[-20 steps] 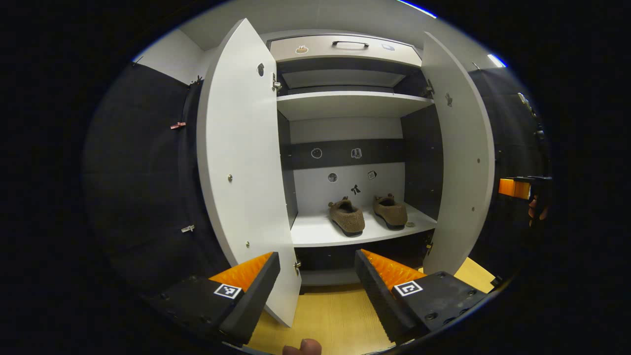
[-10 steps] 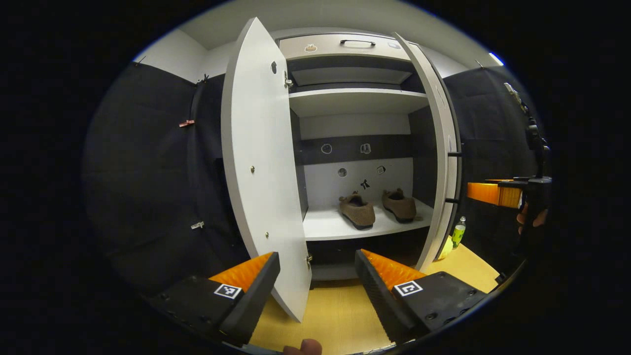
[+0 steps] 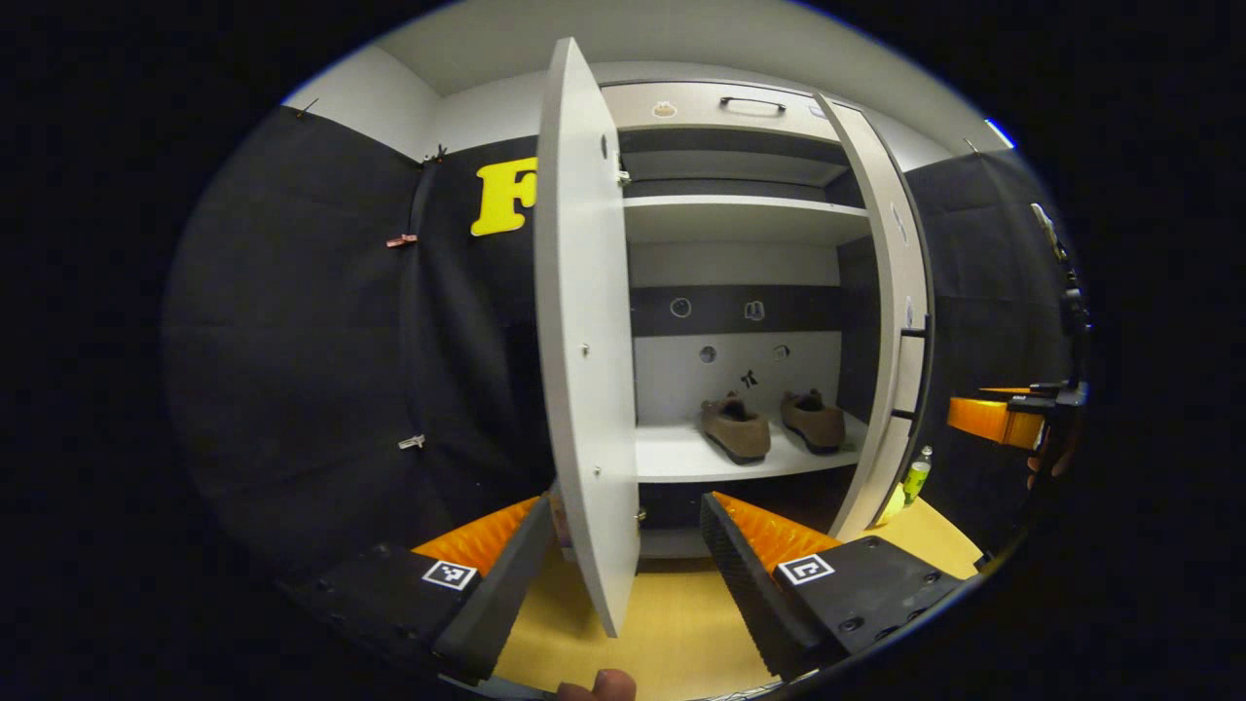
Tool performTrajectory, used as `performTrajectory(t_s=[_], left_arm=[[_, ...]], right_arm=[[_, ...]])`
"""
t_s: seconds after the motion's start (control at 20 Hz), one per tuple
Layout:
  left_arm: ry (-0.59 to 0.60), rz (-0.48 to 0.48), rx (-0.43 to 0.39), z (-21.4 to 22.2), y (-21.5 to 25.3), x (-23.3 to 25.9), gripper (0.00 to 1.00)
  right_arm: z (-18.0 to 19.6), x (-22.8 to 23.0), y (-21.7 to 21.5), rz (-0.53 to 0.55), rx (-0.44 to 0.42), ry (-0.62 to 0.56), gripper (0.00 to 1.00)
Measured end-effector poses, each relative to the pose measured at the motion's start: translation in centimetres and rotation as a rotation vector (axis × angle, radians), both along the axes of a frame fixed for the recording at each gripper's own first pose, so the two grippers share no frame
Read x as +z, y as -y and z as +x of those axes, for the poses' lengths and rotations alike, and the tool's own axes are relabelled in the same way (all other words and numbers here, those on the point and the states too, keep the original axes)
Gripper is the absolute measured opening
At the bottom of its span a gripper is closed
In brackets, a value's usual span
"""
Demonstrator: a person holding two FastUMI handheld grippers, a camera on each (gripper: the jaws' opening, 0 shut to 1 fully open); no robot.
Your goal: Grab one shoe with the right hand and put it into the shoe cabinet, grab the other shoe with the left hand and put it into the shoe cabinet; then close the right door with the right hand and the left door with the left hand.
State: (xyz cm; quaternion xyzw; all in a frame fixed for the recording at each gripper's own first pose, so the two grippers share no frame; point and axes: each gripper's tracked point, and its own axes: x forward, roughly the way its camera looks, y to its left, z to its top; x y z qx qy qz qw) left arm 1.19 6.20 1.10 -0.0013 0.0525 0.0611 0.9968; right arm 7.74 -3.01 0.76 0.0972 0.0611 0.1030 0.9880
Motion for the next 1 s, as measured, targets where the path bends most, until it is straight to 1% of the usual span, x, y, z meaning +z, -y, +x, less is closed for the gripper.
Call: performTrajectory(t_s=[0.2, 0.3, 0.4, 0.45, 0.5, 0.55, 0.6, 0.7, 0.8, 0.9, 1.0], left_arm=[[0.042, -0.001, 0.104, 0.1, -6.2, 1.6, 0.96], [0.057, -0.006, 0.129, 0.9, -9.3, 2.1, 0.96], [0.053, 0.008, 0.153, 2.7, -11.8, 1.8, 0.96], [0.047, 0.018, 0.148, 3.6, -12.4, 1.5, 0.97], [0.043, 0.022, 0.136, 4.7, -12.3, 1.2, 0.95], [0.034, 0.015, 0.12, 5.5, -12.0, 0.9, 0.96], [0.038, 0.008, 0.121, 5.6, -12.1, 0.9, 0.96], [0.051, -0.029, 0.098, 5.9, -11.6, 0.8, 0.92], [0.049, -0.053, 0.077, 5.5, -10.8, 0.6, 0.93], [0.053, -0.034, 0.069, 4.9, -9.1, 0.6, 0.93], [0.059, -0.051, 0.036, 4.6, -5.8, 0.7, 0.93]], right_arm=[[-0.1, 0.2, -0.6, 0.009, 0.004, 0.003, 0.98], [-0.4, 0.3, -0.9, 0.01, 0.008, 0.005, 0.98], [-0.7, 0.1, -1.0, 0.001, 0.01, 0.004, 0.98], [-0.8, 0.1, -0.9, -0.004, 0.009, 0.004, 0.98], [-0.9, 0.1, -0.8, -0.004, 0.007, 0.003, 0.98], [-0.9, 0.1, -0.8, 0.0, 0.005, 0.002, 0.98], [-0.9, 0.2, -0.6, 0.005, 0.003, 0.001, 0.98], [-1.0, 0.4, -0.3, 0.016, -0.003, 0.001, 0.98], [-0.9, 0.5, -0.2, 0.021, -0.006, 0.001, 0.98], [-0.4, 0.5, -0.2, 0.023, -0.009, 0.005, 0.98], [0.2, 0.6, -0.1, 0.031, -0.009, 0.008, 0.98]])
